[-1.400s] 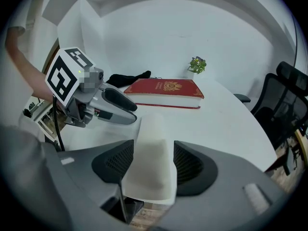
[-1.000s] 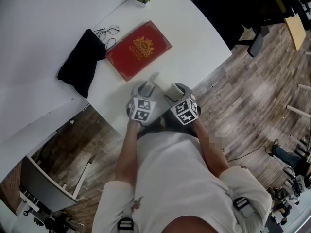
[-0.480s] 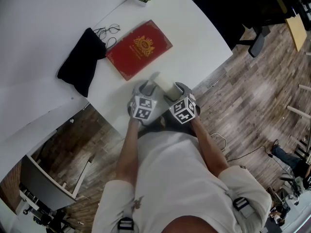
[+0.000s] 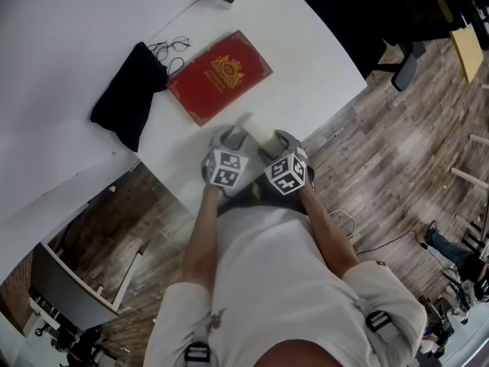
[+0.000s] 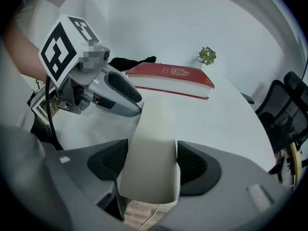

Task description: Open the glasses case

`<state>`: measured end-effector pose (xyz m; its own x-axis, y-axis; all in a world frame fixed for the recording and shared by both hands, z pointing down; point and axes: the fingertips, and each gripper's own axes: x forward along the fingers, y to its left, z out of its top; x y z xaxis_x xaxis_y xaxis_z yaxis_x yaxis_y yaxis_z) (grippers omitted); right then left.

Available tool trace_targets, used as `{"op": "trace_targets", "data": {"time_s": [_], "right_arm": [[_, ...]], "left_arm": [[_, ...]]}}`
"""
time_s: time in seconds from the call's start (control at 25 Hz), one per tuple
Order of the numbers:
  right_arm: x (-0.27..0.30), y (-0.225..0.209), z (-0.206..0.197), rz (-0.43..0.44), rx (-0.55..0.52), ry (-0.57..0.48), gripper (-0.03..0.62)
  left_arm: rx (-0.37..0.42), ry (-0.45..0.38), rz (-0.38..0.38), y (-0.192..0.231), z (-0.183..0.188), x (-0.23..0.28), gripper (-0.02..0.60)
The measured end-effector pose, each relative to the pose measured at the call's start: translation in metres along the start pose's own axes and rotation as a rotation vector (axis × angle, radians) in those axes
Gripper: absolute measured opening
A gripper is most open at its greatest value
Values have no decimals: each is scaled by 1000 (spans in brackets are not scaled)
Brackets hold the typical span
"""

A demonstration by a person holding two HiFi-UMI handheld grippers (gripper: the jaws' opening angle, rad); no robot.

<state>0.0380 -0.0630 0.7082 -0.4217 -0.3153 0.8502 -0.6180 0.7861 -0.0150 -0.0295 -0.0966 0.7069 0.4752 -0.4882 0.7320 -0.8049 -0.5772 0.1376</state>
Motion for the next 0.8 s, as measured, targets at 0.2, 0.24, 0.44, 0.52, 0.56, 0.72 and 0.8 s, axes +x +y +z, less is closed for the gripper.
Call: {"op": "trace_targets", "data": {"time_s": [0.2,0.24,0.44,0.52,0.56,0.72,0.8], "right_arm": [[-2,0,1,30,24,-17,324],[-2,-1,1,39,31,-23,324],[-4,-1,1,61,46,-35,324],[-4,-2,2,67,51,-36,324],[-4,-2,2,70,54,-37,324],[-4,-2,2,79,64,-42,324],[-4,-2,2,80,67,-42,324]], "left_arm": [[7,-8,-7,-1,3,-1,181],[7,-11,-6,-1,3,0,181],[5,-9,0,-2,3,0,180],[6,-18,2,-1,4,0,179],[6,-18,1,-1,5,0,179],[1,-3,2,-1,3,1,179],[2,-4,0,-1,4,1,179]]}}
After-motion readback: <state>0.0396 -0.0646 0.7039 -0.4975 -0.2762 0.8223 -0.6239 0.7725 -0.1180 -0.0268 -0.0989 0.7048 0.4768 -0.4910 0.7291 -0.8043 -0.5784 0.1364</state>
